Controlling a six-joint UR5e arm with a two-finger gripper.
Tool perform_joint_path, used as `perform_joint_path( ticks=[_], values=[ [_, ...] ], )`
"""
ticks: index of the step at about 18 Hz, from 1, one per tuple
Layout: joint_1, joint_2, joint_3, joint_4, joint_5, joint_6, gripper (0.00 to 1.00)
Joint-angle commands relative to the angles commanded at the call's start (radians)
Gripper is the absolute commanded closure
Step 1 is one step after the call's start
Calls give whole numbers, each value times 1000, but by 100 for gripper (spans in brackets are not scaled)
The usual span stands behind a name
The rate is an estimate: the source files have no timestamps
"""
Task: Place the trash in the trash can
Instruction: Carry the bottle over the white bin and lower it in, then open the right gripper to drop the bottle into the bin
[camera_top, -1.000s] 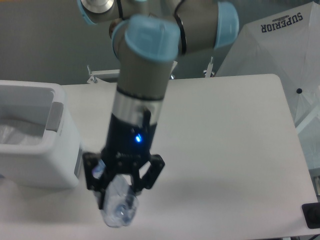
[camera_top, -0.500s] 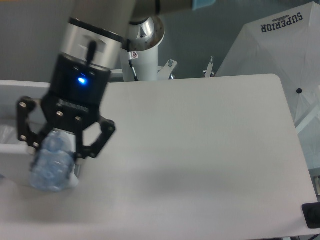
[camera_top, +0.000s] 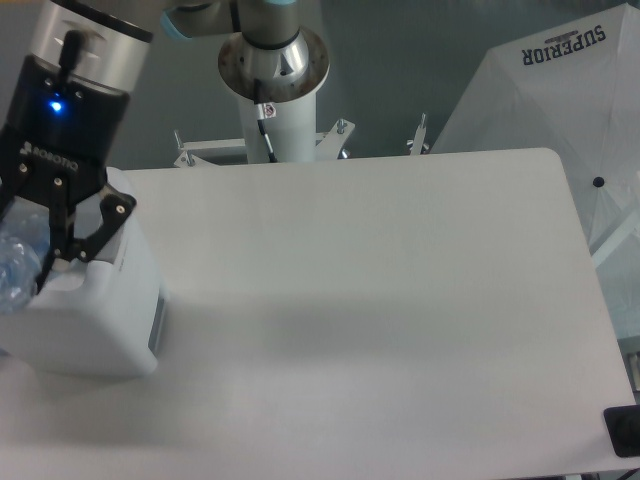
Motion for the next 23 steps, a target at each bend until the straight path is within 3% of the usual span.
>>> perform_joint_path(
  ticks=[6, 10, 11, 12, 21, 23],
  values=[
    [-38, -20, -38, 5, 6, 5, 49],
    [-60, -20, -71, 5, 31, 41, 26],
    [-61, -18, -78, 5, 32, 54, 7],
    [-61, -18, -81, 5, 34, 60, 2],
    [-57, -18, -72, 3, 34, 92, 0],
    [-17, -18, -74, 3, 34, 97, 0]
  ],
)
